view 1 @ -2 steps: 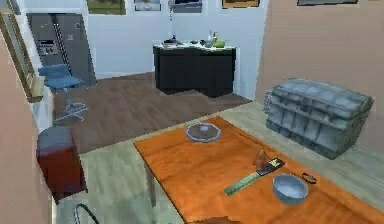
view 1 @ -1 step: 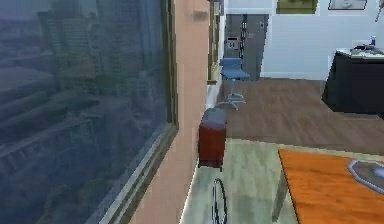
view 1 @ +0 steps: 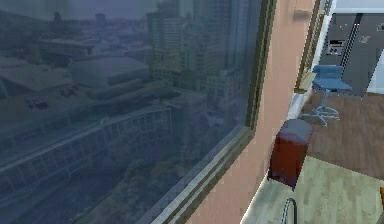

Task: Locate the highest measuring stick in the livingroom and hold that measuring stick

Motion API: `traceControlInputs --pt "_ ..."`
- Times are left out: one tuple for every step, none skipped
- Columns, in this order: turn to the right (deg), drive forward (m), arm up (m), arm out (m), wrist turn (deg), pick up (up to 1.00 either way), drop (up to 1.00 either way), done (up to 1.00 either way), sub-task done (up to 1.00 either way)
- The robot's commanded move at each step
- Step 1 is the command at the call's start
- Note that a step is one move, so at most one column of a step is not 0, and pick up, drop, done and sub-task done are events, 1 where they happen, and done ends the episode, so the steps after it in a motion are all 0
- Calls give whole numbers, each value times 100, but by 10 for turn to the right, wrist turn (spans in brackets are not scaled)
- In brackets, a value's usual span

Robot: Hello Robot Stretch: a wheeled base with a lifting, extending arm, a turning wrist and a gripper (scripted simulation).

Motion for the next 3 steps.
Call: traceControlInputs --pt "0 0 50 0 0 0 0 0 0" --pt "0 0 22 0 0 0 0 0 0" --pt "0 0 0 50 0 0 0 0 0"
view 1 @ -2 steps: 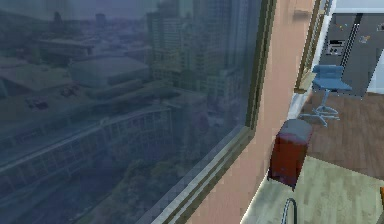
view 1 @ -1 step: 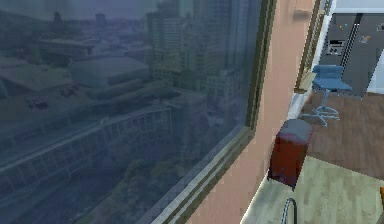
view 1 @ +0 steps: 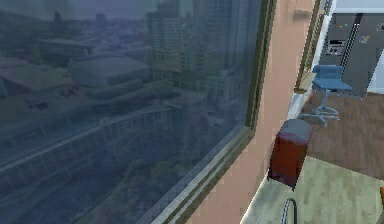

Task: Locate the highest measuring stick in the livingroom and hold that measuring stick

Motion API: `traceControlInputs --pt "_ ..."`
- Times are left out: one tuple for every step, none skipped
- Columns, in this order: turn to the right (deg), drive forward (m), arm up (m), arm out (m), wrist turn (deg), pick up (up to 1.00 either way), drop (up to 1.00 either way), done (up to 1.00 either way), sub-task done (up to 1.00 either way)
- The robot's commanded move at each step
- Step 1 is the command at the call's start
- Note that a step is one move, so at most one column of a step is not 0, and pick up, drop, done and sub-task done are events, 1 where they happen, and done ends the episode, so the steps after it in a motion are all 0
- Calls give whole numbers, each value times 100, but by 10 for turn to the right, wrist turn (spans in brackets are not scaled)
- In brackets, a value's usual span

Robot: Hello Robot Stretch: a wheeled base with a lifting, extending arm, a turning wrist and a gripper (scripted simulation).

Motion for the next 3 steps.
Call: traceControlInputs --pt "0 0 0 0 450 0 0 0 0" --pt "0 0 0 0 450 0 0 0 0" --pt "0 0 0 0 450 0 0 0 0"
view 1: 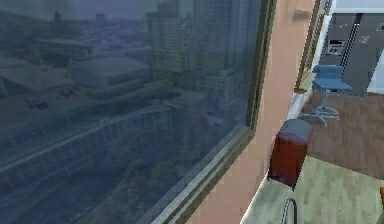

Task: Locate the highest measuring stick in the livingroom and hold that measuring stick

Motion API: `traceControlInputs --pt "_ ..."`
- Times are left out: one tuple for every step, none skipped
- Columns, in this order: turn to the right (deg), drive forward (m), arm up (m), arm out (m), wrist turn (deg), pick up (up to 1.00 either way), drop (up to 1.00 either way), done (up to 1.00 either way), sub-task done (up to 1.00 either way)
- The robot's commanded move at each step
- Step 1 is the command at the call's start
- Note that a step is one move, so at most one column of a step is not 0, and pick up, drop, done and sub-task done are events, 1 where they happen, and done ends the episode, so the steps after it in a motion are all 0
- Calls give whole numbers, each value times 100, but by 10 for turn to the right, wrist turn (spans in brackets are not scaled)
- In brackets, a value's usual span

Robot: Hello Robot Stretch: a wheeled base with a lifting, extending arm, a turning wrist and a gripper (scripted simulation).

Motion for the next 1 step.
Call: traceControlInputs --pt "0 0 0 0 30 0 0 0 0"
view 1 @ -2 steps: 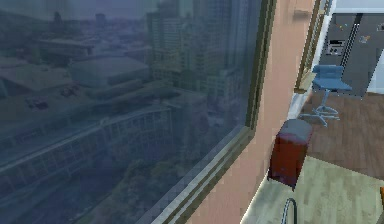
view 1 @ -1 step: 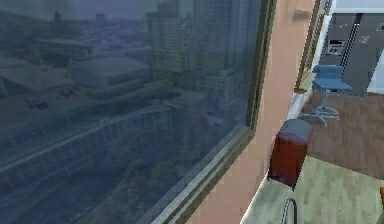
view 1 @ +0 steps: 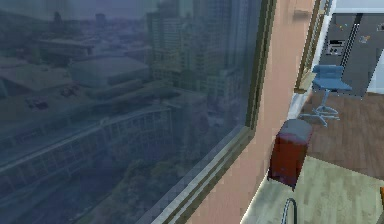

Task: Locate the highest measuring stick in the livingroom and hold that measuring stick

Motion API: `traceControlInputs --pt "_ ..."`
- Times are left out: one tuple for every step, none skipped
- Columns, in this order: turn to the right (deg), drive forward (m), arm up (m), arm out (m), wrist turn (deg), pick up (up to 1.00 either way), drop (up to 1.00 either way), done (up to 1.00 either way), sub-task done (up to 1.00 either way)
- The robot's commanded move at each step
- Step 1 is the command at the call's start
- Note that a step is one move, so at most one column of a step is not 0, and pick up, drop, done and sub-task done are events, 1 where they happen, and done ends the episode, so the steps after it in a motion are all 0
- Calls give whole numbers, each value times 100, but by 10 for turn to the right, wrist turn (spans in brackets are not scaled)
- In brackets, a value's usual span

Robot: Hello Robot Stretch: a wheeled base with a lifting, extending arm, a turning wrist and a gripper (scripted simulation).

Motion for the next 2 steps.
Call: traceControlInputs --pt "0 0 -30 0 0 0 0 0 0" --pt "0 0 0 0 0 100 0 0 0"
